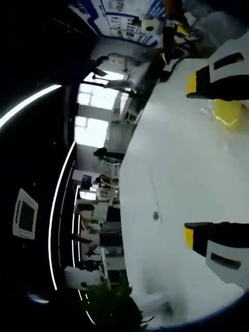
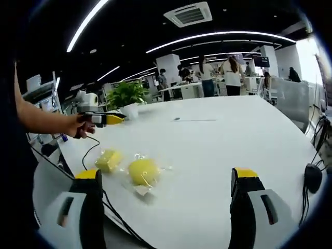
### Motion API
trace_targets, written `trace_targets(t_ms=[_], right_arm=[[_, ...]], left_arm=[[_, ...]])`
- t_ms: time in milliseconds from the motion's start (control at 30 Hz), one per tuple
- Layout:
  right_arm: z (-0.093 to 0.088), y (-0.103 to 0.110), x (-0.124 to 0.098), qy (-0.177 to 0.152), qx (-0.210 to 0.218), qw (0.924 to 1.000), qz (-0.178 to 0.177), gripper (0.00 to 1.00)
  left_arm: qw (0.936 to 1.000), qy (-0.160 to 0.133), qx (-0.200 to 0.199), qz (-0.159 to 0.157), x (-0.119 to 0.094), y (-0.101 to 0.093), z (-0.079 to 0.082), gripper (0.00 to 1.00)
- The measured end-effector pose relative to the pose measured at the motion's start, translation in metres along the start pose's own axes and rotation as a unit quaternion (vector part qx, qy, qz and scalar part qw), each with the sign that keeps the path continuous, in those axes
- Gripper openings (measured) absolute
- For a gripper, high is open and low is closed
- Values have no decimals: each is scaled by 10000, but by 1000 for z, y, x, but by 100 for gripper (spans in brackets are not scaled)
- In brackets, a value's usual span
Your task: Compare the silicone blocks by pressing each to a similar depth, holding the contact briefly, and releasing to observe deformation and rebound differences across the visible hardness samples.
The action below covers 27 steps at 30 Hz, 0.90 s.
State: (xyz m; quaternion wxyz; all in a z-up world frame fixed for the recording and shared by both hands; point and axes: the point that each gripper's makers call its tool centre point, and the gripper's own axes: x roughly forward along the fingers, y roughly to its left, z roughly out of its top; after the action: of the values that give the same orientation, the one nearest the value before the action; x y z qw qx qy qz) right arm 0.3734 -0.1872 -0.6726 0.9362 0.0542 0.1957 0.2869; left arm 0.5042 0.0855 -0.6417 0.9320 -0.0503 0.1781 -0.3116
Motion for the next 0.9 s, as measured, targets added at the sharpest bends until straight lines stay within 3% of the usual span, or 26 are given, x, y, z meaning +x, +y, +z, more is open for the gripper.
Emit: trace_targets(t_ms=[100,233,400,500,633,700,900], right_arm=[[-2,-4,3,115,-48,9999,-49,97],[-2,-4,6,197,-128,9997,-35,97],[-3,0,8,268,-216,9994,-12,97],[-7,4,10,272,-264,9993,45,97],[-13,13,12,300,-440,9985,93,97],[-18,18,12,314,-570,9978,79,97],[-27,22,7,409,-589,9974,57,97]], left_arm=[[9999,-100,74,37,-31,10,7,100],[9993,-81,263,249,-72,21,4,100],[9986,-137,252,455,-119,30,-7,100],[9986,-163,64,497,-146,32,-23,100],[9981,-81,-105,609,-169,39,-43,100],[9983,-192,-167,528,-182,36,-48,100],[9956,-153,-392,842,-204,44,-64,100]])
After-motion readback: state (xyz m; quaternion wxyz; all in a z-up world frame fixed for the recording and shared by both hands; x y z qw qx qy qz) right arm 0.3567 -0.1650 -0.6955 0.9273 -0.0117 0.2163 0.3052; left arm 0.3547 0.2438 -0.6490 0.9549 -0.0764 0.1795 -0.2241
